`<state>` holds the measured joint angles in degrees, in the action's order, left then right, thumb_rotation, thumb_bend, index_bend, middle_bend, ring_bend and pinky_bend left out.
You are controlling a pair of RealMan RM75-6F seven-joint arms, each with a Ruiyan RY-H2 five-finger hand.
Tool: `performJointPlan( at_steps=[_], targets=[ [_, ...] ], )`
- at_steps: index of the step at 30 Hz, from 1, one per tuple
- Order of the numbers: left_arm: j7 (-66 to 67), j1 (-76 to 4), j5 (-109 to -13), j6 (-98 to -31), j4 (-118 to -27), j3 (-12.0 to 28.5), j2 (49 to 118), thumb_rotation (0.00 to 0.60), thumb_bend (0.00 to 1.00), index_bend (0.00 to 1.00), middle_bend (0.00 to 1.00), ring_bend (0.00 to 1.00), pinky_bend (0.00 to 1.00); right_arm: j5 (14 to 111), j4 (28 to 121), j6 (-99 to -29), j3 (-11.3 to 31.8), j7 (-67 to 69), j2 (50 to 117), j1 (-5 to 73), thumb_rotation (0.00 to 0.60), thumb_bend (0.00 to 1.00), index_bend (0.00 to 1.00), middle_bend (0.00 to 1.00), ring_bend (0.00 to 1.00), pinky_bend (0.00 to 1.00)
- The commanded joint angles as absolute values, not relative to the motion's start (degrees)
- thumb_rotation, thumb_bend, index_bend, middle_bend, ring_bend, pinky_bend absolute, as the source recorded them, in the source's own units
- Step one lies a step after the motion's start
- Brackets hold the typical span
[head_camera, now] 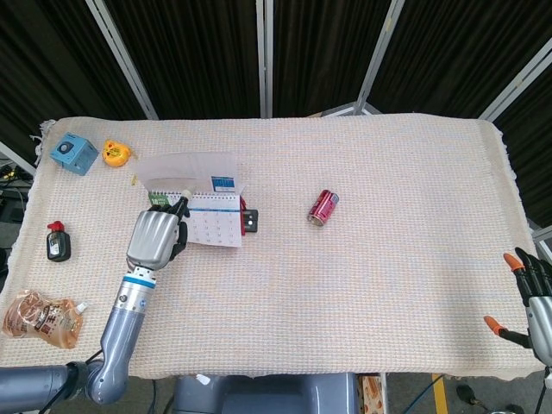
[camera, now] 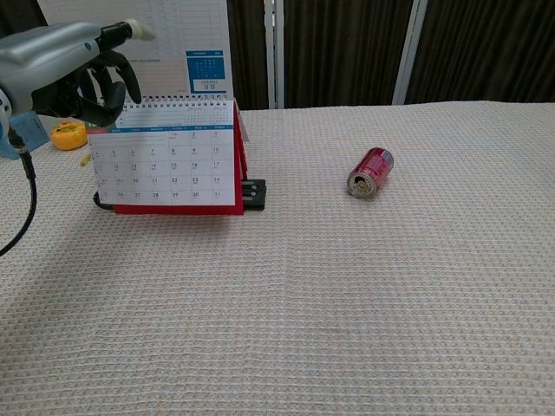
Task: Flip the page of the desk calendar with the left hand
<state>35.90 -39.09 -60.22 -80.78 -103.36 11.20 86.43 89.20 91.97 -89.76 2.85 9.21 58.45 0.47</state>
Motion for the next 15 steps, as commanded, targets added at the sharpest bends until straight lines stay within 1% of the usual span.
performJointPlan(
  at_steps=[1,3,4,6,8,9,11,15],
  targets=[
    [36.38,-39.44,-59.87,-79.84,-103.45,11.84,85.55,0.600,0.63,0.01,0.21,0.28,0.33,89.07,91.89,-89.65,2.88,9.26,58.47,0.50,0.600,0.06,0.00,0.00,0.00,0.00],
    [36.97,-39.82,-59.02,-78.59,-103.30,12.23,84.79,0.600,0.46,0.00,0.07,0.15,0.21,88.86,91.76,-89.40,2.91,9.30,58.51,0.56,0.600,0.06,0.00,0.00,0.00,0.00],
    [37.62,-40.18,-58.00,-77.43,-103.15,12.43,84.18,0.600,0.37,0.00,0.03,0.09,0.16,88.74,91.67,-89.24,2.91,9.29,58.55,0.61,0.600,0.06,0.00,0.00,0.00,0.00],
    [39.32,-41.10,-55.21,-74.61,-103.12,12.80,82.73,0.600,0.23,0.00,0.00,0.01,0.05,88.54,91.51,-88.96,2.95,9.23,58.69,0.71,0.600,0.06,0.00,0.00,0.00,0.00],
    [40.75,-42.04,-52.59,-72.20,-102.87,13.22,81.55,0.600,0.15,0.00,0.00,0.00,0.00,88.32,91.36,-88.69,2.98,9.16,58.80,0.80,0.600,0.06,0.00,0.00,0.00,0.00],
    [41.64,-42.79,-50.44,-70.50,-102.68,13.68,80.73,0.600,0.11,0.00,0.00,0.00,0.00,88.14,91.26,-88.47,3.02,9.14,58.89,0.87,0.600,0.06,0.00,0.00,0.00,0.00],
    [43.51,-45.03,-44.51,-65.85,-100.25,15.17,78.91,0.600,0.08,0.00,0.00,0.00,0.00,87.37,90.80,-87.67,3.12,8.94,59.19,1.08,0.600,0.06,0.00,0.00,0.00,0.00],
    [43.74,-47.06,-40.13,-62.28,-98.12,16.34,77.62,0.600,0.07,0.00,0.00,0.00,0.00,86.98,90.39,-87.18,3.23,8.66,59.54,1.30,0.600,0.06,0.00,0.00,0.00,0.00]
  ],
)
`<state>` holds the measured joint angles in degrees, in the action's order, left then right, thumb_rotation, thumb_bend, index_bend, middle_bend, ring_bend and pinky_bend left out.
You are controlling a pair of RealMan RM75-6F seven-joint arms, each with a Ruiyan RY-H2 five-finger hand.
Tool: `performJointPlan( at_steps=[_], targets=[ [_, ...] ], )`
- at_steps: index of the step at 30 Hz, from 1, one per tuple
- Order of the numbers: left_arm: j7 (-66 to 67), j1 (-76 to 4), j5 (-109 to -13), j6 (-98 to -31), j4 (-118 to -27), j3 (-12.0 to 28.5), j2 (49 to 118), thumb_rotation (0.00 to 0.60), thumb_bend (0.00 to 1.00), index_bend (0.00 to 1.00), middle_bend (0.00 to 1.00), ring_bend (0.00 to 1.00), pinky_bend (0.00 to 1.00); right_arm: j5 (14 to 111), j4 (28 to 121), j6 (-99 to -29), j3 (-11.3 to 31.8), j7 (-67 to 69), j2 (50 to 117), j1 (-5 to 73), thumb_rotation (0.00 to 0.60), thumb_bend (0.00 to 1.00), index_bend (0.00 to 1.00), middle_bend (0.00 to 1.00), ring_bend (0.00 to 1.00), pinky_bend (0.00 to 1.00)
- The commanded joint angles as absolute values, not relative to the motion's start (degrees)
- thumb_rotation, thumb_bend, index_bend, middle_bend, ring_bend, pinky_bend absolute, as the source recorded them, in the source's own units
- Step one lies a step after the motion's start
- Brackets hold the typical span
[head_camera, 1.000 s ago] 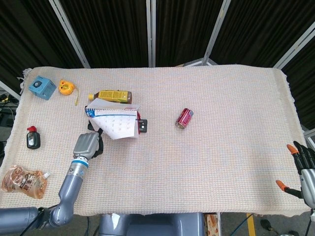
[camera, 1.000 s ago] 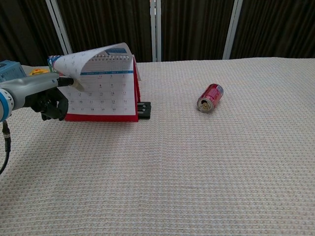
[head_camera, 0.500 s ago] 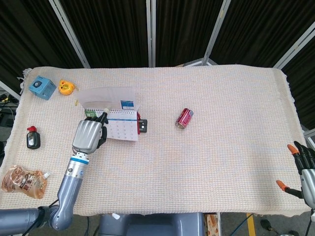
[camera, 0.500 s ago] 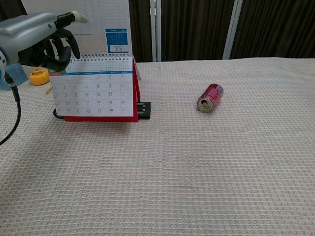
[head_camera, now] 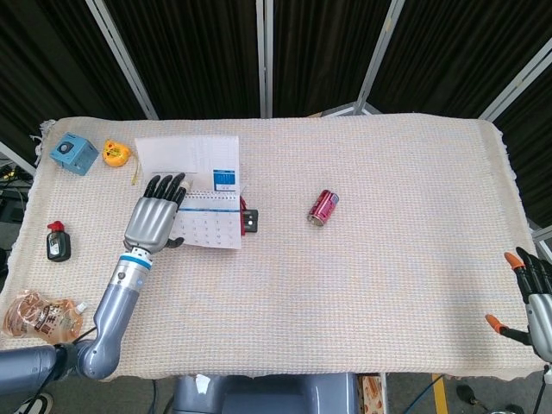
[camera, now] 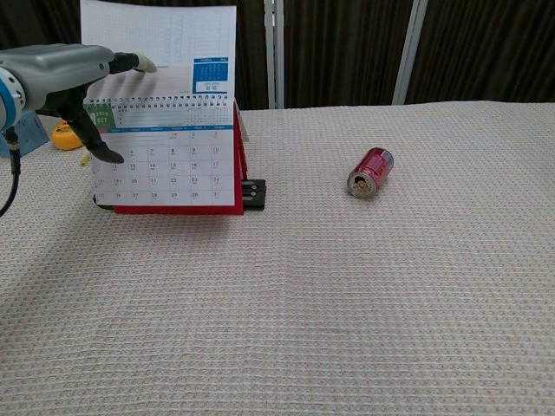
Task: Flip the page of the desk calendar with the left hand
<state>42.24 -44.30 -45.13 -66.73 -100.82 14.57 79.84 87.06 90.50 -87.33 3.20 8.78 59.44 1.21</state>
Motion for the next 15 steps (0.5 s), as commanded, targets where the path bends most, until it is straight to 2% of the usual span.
performJointPlan(
  at_steps=[1,8,15],
  targets=[
    [43.48,-47.42,-39.32,-61.57,-97.50,16.50,77.47,0.600,0.07,0.00,0.00,0.00,0.00,86.89,90.27,-87.04,3.26,8.54,59.64,1.37,0.600,0.06,0.00,0.00,0.00,0.00],
    [42.06,-49.10,-35.15,-57.27,-93.95,16.06,77.03,0.600,0.07,0.00,0.00,0.00,0.00,86.21,89.60,-86.19,3.48,8.09,60.20,1.76,0.600,0.06,0.00,0.00,0.00,0.00],
    [40.12,-49.76,-33.21,-53.64,-92.33,13.74,76.57,0.600,0.07,0.00,0.00,0.03,0.12,86.57,89.65,-86.38,3.37,7.79,60.43,1.77,0.600,0.06,0.00,0.00,0.00,0.00]
  ],
)
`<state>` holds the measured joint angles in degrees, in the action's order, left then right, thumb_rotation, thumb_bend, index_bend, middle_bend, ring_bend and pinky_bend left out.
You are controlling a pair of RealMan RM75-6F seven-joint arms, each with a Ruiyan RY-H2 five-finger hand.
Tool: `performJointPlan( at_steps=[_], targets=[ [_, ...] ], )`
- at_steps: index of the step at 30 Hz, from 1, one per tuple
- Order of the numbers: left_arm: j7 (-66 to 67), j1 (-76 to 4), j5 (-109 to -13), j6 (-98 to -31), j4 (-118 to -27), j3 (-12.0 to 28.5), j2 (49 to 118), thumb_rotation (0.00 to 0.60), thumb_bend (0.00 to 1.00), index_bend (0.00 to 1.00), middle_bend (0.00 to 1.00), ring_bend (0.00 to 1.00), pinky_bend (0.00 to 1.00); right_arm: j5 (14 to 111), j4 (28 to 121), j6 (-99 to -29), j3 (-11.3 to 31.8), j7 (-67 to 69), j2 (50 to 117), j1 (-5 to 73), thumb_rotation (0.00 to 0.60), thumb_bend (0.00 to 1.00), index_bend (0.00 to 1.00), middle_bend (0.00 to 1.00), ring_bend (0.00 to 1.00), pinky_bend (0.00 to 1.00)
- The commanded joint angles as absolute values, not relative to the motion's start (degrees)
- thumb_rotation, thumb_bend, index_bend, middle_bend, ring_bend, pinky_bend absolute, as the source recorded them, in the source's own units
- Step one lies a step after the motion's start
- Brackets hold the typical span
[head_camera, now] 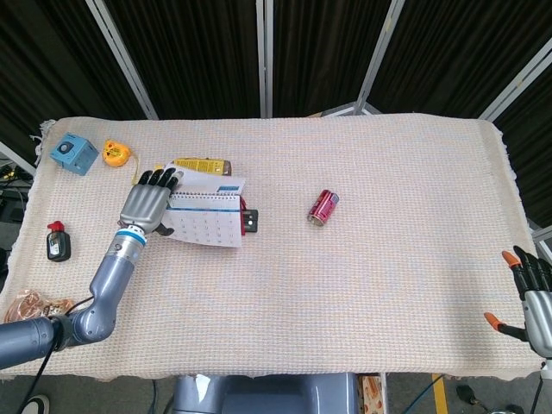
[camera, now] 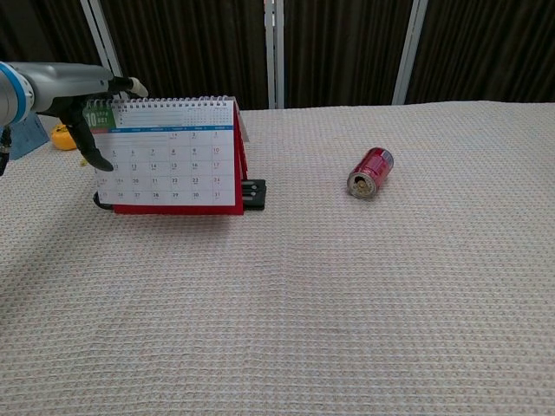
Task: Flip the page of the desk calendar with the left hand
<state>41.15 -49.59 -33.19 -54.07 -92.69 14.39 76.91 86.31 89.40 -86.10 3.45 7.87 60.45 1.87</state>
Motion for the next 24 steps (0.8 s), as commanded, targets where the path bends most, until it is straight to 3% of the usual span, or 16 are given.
performJointPlan(
  at_steps=[1,7,9,19,24],
  targets=[
    [39.75,-49.67,-33.60,-53.98,-92.36,13.72,76.53,0.600,0.07,0.00,0.00,0.03,0.12,86.64,89.74,-86.47,3.34,7.79,60.41,1.73,0.600,0.06,0.00,0.00,0.00,0.00],
    [35.74,-48.03,-38.75,-58.37,-93.26,14.26,76.53,0.600,0.07,0.00,0.00,0.00,0.00,87.36,90.19,-87.34,3.25,7.96,60.20,1.48,0.600,0.06,0.00,0.00,0.00,0.00],
    [30.94,-44.05,-46.92,-66.10,-97.01,13.98,75.53,0.600,0.07,0.00,0.00,0.00,0.00,87.95,90.20,-87.93,3.23,7.87,60.15,1.40,0.600,0.06,0.00,0.00,0.00,0.00],
    [24.99,-26.20,-71.47,-88.16,-100.65,-1.66,76.06,0.600,0.07,0.00,0.00,0.00,0.00,87.27,89.37,-87.48,3.18,6.87,61.07,1.39,0.600,0.06,0.00,0.00,0.00,0.00],
    [22.91,-20.65,-76.65,-93.29,-97.99,-5.19,76.76,0.600,0.07,0.00,0.00,0.00,0.00,87.71,89.51,-88.07,3.24,6.40,61.42,1.34,0.600,0.06,0.00,0.00,0.00,0.00]
  ],
)
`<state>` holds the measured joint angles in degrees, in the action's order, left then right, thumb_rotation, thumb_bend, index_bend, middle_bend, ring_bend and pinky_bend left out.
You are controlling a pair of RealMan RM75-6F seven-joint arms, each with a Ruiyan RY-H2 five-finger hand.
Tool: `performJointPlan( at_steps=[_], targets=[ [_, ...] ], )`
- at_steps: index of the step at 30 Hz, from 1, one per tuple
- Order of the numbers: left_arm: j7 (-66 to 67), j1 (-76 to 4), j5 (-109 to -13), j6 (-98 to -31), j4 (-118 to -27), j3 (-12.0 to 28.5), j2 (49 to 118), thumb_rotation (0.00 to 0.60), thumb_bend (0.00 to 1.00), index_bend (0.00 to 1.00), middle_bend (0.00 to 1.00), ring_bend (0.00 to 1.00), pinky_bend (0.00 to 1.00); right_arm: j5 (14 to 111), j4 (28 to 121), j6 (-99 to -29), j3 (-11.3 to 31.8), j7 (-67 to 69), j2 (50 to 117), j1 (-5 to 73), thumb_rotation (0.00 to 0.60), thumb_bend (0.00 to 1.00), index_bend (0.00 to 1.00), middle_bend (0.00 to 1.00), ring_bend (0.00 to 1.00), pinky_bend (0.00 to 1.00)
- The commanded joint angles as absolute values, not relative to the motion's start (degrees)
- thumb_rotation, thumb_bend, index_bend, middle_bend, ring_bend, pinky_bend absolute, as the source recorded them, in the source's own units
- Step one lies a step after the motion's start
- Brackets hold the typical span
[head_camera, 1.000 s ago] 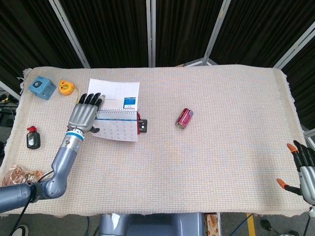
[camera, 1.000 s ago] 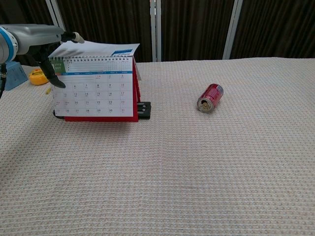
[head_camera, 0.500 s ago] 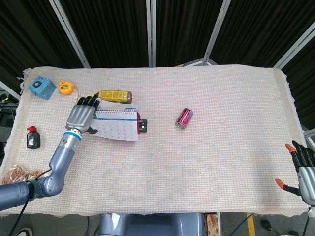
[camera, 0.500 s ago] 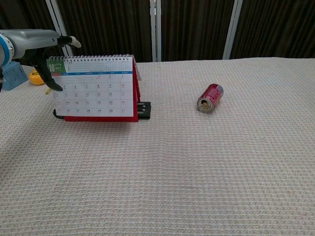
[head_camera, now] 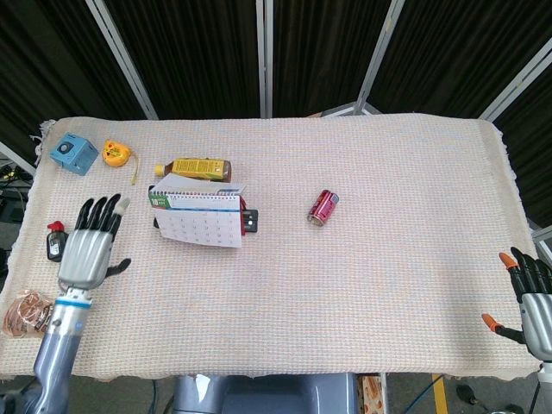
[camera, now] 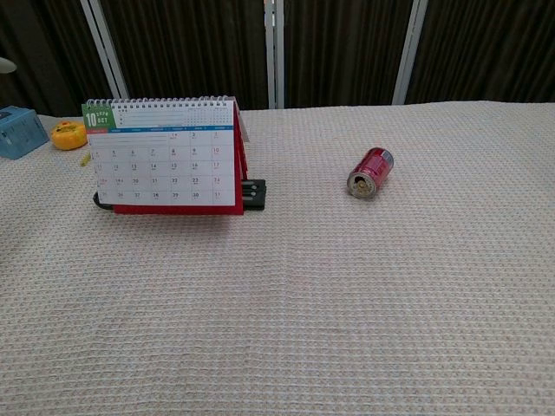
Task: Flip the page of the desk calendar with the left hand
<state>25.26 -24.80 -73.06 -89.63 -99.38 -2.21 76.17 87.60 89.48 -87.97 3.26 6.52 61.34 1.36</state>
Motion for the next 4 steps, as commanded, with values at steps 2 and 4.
performJointPlan(
  at_steps=[2,4],
  targets=[
    [21.95,-19.05,-77.68,-94.26,-96.98,-6.05,76.67,0.600,0.07,0.00,0.00,0.00,0.00,87.82,89.51,-88.14,3.17,6.33,61.45,1.29,0.600,0.06,0.00,0.00,0.00,0.00],
    [20.87,-17.80,-78.33,-95.10,-96.24,-6.42,76.68,0.600,0.07,0.00,0.00,0.00,0.00,87.82,89.50,-88.20,3.14,6.35,61.45,1.23,0.600,0.06,0.00,0.00,0.00,0.00]
  ],
)
